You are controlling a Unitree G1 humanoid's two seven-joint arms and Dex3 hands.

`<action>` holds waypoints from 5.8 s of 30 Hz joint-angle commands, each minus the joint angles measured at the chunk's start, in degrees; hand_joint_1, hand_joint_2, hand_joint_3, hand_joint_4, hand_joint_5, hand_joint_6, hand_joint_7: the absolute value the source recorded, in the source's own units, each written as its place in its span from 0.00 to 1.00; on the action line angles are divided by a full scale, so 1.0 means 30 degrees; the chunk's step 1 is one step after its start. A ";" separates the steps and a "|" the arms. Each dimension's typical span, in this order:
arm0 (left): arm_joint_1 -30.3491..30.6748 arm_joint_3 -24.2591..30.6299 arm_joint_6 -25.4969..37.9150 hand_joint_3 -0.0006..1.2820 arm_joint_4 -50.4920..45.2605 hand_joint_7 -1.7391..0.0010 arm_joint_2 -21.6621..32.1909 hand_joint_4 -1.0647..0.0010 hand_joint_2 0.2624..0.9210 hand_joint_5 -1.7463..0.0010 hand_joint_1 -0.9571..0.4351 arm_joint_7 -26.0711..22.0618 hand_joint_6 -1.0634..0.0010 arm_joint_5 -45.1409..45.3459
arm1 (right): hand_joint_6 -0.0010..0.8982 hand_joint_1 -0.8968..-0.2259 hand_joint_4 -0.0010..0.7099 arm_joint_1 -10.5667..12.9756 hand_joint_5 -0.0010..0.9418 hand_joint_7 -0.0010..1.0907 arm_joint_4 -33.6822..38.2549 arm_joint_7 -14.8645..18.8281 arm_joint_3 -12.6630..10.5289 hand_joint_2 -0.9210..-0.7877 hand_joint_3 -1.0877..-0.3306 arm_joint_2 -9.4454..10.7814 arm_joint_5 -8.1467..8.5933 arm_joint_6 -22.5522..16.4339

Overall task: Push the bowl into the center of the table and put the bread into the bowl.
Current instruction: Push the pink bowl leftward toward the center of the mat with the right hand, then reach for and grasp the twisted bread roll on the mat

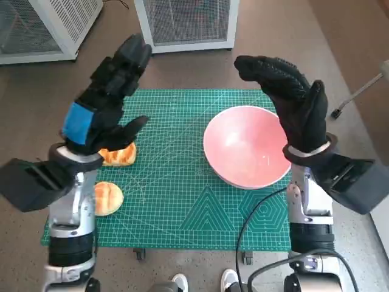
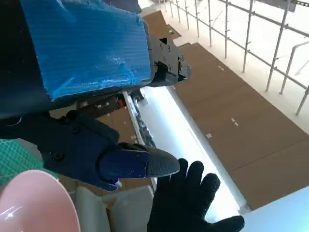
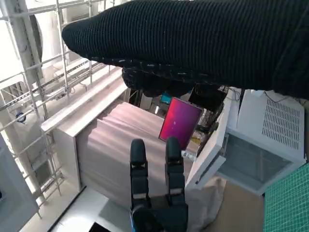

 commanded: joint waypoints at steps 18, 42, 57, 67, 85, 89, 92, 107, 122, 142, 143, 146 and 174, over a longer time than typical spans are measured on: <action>-0.1072 -0.0696 -0.2466 0.27 0.1592 1.00 -0.0567 0.87 1.00 1.00 0.22 0.1595 0.78 0.2251 | 0.31 0.26 0.25 -0.2166 0.03 0.07 1.1802 -0.5093 -0.3841 0.00 0.51 -0.3881 -0.2160 -0.4207; -0.1048 -0.0633 -0.2439 0.31 0.1834 1.00 -0.0539 0.86 1.00 1.00 0.23 0.1546 0.78 0.1783 | 0.27 0.43 0.21 -0.2623 0.00 0.05 1.7741 -0.7969 -0.2862 0.00 0.35 -0.3104 -0.4178 -0.2078; -0.0765 -0.0462 -0.2143 0.31 0.1459 1.00 -0.0152 0.86 1.00 1.00 0.24 0.1482 0.78 0.1737 | 0.29 0.32 0.22 -0.2549 0.01 0.05 1.8322 -0.7785 -0.2754 0.00 0.41 -0.0848 -0.4129 0.0758; -0.0517 -0.0458 -0.1711 0.31 0.1020 1.00 -0.0162 0.86 1.00 1.00 0.23 0.1448 0.78 0.1556 | 0.30 0.40 0.26 -0.2533 0.01 0.05 1.8349 -0.7903 -0.2217 0.00 0.34 0.0371 -0.4622 0.1629; 0.0034 -0.0097 -0.1260 0.30 0.0355 0.99 0.0235 0.86 1.00 1.00 0.23 0.1198 0.77 0.1457 | 0.32 0.42 0.26 -0.3814 0.01 0.05 1.8195 -0.7236 -0.2734 0.00 0.34 0.2026 -0.4023 0.2608; 0.0112 -0.0005 -0.1359 0.30 0.0381 0.99 0.0298 0.85 1.00 1.00 0.23 0.1103 0.77 0.1343 | 0.32 0.41 0.26 -0.4140 0.01 0.05 1.8213 -0.7270 -0.2763 0.00 0.34 0.2295 -0.4029 0.2683; 0.0160 0.0040 -0.1424 0.30 0.0374 0.99 0.0323 0.85 1.00 1.00 0.22 0.1098 0.77 0.1374 | 0.33 0.41 0.27 -0.4325 0.01 0.06 1.8249 -0.7300 -0.2770 0.00 0.34 0.2475 -0.4025 0.2718; 0.0471 0.0051 -0.1159 0.29 -0.0109 1.00 0.0305 0.85 1.00 1.00 0.21 0.1287 0.78 0.1528 | 0.34 0.37 0.26 -0.4874 0.00 0.06 1.8277 -0.7159 -0.3194 0.00 0.36 0.3294 -0.3675 0.3061; 0.0701 0.0181 -0.1235 0.29 -0.0251 1.00 0.0338 0.85 1.00 1.00 0.22 0.1359 0.78 0.1501 | 0.33 0.41 0.25 -0.5148 0.00 0.05 1.8027 -0.6616 -0.3636 0.00 0.35 0.2806 -0.3512 0.2837; 0.1036 0.1098 -0.1276 0.28 -0.0704 1.00 0.1030 0.85 1.00 1.00 0.21 0.0744 0.78 0.0479 | 0.33 0.35 0.26 -0.4653 0.00 0.05 1.3324 -0.2182 -0.3527 0.00 0.38 0.2028 -0.1769 -0.2816; 0.1039 0.1107 -0.1218 0.28 -0.0786 1.00 0.1056 0.85 1.00 1.00 0.21 0.0745 0.78 0.0462 | 0.33 0.35 0.26 -0.4504 0.00 0.05 1.2859 -0.1816 -0.3459 0.00 0.37 0.2015 -0.1604 -0.3015; 0.1133 0.1243 -0.0977 0.28 -0.1209 0.99 0.1304 0.85 1.00 1.00 0.20 0.0641 0.78 0.0271 | 0.33 0.34 0.26 -0.3642 0.00 0.05 1.0723 -0.0517 -0.2986 0.00 0.37 0.1957 -0.1181 -0.3825; 0.3702 0.1845 1.4642 0.00 -1.0607 1.00 1.3877 1.00 0.63 1.00 0.58 -0.4388 0.88 0.4181 | 0.32 0.30 0.31 -0.0064 0.02 0.06 0.3786 0.0324 -0.0920 0.00 0.35 0.1108 -0.0237 -0.3108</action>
